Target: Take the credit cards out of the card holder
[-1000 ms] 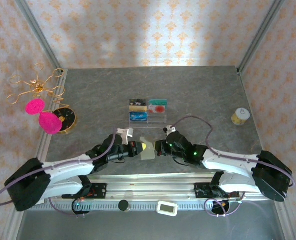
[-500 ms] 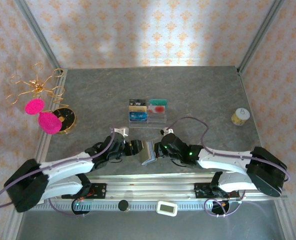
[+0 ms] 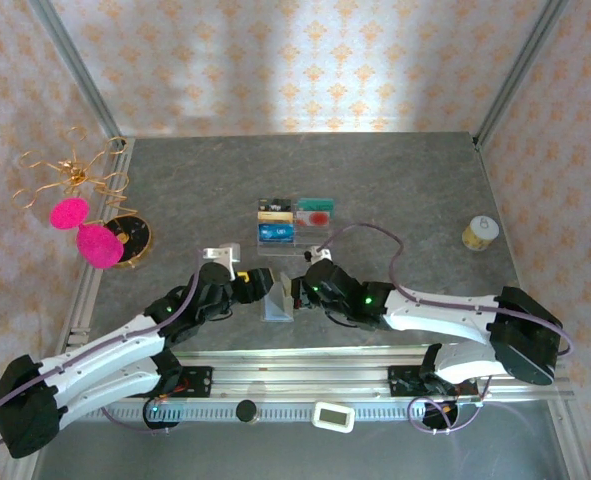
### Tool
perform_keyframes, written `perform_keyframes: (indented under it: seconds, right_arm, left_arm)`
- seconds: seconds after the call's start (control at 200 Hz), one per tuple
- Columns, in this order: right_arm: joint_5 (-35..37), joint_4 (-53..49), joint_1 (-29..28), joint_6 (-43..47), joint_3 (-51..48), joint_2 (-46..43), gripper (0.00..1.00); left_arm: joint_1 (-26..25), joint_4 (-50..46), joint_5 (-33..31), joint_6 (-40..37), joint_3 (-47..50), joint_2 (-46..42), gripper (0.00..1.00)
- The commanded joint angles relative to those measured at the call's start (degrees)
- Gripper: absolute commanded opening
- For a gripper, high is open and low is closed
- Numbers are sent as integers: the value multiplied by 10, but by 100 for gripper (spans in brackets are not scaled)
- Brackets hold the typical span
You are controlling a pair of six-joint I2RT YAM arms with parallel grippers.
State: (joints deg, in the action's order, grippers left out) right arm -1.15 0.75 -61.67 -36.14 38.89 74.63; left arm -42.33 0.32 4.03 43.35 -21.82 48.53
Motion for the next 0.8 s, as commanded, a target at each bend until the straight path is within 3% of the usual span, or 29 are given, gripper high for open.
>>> perform_keyframes:
  seconds: [0.0,0.28,0.395,0.516,0.626,0.796]
  right_arm:
    - [59,-58,17,-46,-42,-5,0]
    - [86,-57,61,-84,-112,25,0]
    - [90,-44,62,-87,-119,30,10]
    - [99,-44,63,-86,-122,20,28]
    - [114,-62,62,-80,-123,-8,43]
    - [145,-117,65,-70,-122,-97,47]
  left_arm:
    - [3,8,20,-7,5,21,67]
    - [2,75,63,-3,6,112,38]
    - [1,96,75,-6,5,150,26]
    - [-5,120,97,-12,-7,197,16]
    - [-16,124,101,-19,-28,234,15]
    - [-26,138,111,-25,-47,274,15]
